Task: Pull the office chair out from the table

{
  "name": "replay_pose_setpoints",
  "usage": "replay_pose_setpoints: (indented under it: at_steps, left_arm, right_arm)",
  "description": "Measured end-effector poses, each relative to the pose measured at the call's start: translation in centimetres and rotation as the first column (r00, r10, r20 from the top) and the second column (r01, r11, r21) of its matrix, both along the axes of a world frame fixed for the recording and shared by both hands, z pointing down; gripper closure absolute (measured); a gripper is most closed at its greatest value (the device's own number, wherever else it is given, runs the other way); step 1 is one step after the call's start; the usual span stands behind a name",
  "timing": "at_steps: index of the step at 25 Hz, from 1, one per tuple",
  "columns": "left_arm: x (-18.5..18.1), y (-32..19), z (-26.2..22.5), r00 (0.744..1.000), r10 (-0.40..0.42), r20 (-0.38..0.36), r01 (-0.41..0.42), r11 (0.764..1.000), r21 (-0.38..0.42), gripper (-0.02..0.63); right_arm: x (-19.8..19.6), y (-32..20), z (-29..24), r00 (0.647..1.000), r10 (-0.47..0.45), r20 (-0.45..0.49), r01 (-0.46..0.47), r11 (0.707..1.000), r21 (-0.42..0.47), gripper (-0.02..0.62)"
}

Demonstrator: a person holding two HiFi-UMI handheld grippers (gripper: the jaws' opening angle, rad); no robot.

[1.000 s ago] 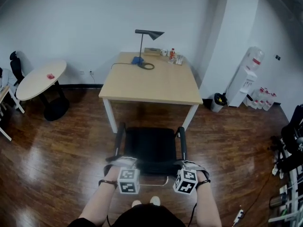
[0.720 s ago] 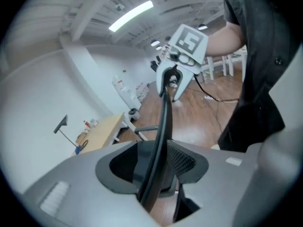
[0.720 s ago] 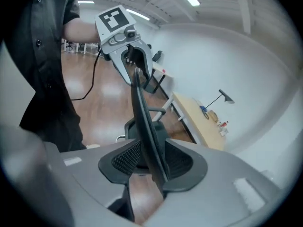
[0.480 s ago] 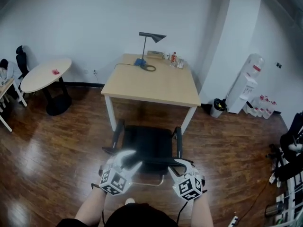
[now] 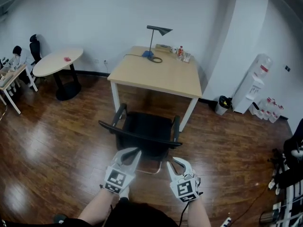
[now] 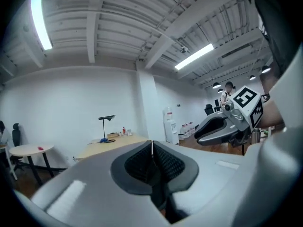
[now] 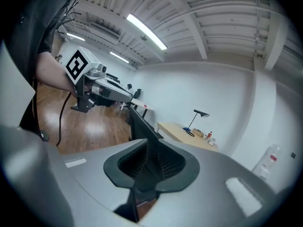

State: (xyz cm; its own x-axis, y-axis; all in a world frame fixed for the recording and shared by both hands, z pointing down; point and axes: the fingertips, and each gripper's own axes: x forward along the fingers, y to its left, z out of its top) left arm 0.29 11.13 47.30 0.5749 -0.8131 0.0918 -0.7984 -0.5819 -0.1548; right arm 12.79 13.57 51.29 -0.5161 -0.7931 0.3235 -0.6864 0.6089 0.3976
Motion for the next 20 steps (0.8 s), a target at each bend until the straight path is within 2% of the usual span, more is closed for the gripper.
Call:
replay_pose_setpoints:
  at_steps: [6,14,20]
  left_arm:
    - [1.0,5.9,-1.1,0.998,-0.045,-0.042,0.047,0.998,0.047,0.595]
    - [0.7,10.5,-2.6,0.981,-0.109,-0.157,0.119,0.991,0.058,0.597]
    - [-0.2,12.6,-2.9,0.974,-0.108,-0.198,0.125,0.989,0.073,0.597]
  right_arm:
    - [2.7,4.3,-1.2,0.984,0.011,0.175,-0.01,1.0,-0.006,0.534]
    - [4.9,8.7,-3.2,0.958,0.025,0.286,-0.038,0.998,0.041,0.554]
    - [6.6,11.3,-4.3,0.878,0.076,0.472,-0.081,0.997,-0.011,0.561]
